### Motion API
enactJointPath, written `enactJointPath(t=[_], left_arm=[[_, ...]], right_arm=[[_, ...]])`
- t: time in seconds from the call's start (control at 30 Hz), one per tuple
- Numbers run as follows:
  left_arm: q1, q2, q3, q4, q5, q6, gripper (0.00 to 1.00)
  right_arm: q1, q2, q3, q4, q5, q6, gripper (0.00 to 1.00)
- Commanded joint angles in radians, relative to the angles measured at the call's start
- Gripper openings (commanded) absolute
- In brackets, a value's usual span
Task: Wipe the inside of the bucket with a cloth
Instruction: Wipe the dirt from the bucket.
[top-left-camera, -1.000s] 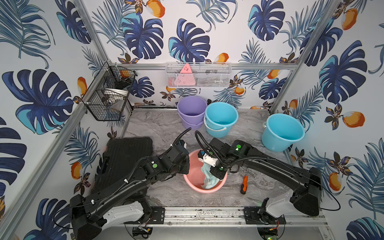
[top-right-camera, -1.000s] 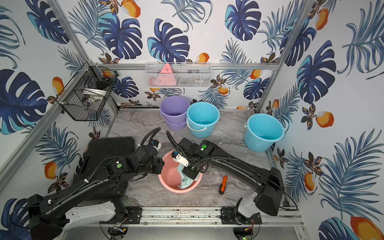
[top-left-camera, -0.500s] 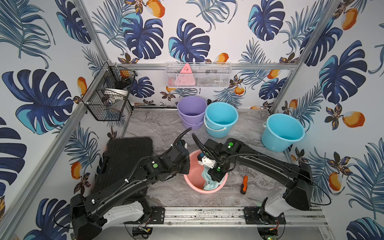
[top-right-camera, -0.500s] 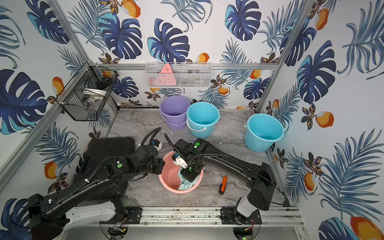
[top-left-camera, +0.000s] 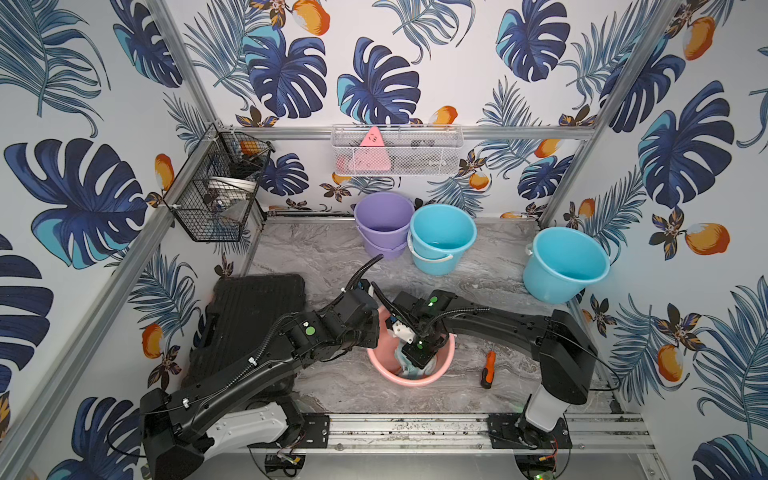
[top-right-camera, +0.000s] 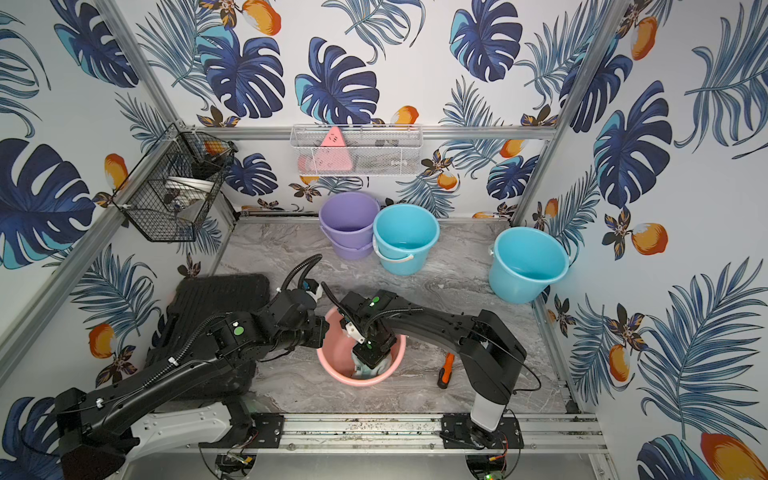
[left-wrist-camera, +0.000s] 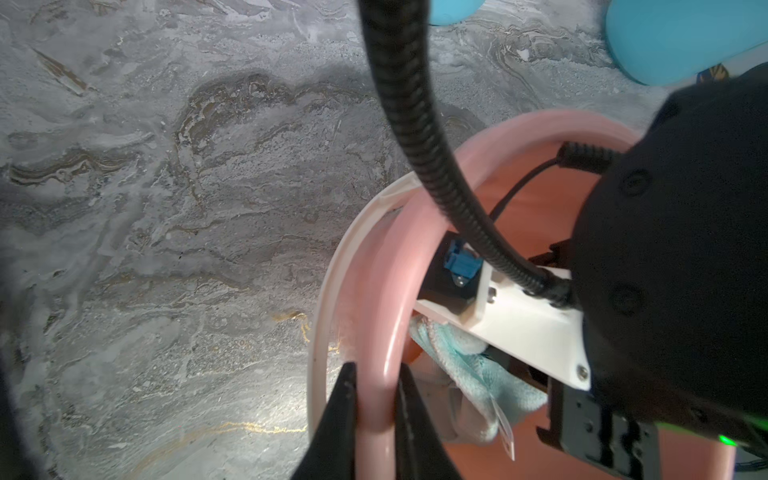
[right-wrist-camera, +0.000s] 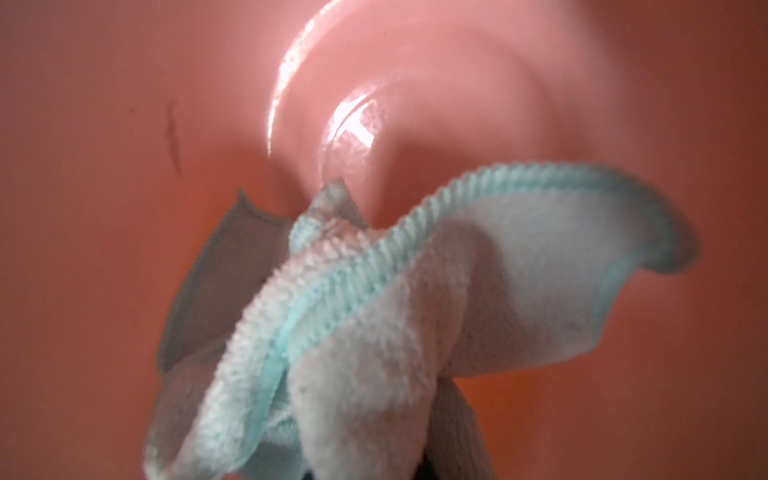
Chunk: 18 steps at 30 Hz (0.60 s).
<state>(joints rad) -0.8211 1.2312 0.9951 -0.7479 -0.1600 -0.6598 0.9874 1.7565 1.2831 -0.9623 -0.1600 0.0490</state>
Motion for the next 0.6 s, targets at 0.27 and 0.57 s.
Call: enactJointPath(t=[0.27,0.57], left_arm=[[-0.002,0.004,0.011,0.039,-0.01,0.002,0.0],[-0.002,-0.004,0.003,0.044,-0.023,-0.003,0.0]], right_arm=[[0.004,0.003,-0.081,0.17,0.124,0.115,0.0],[0.004,-0.16,0.006,0.007,0.068,0.129,0.01]])
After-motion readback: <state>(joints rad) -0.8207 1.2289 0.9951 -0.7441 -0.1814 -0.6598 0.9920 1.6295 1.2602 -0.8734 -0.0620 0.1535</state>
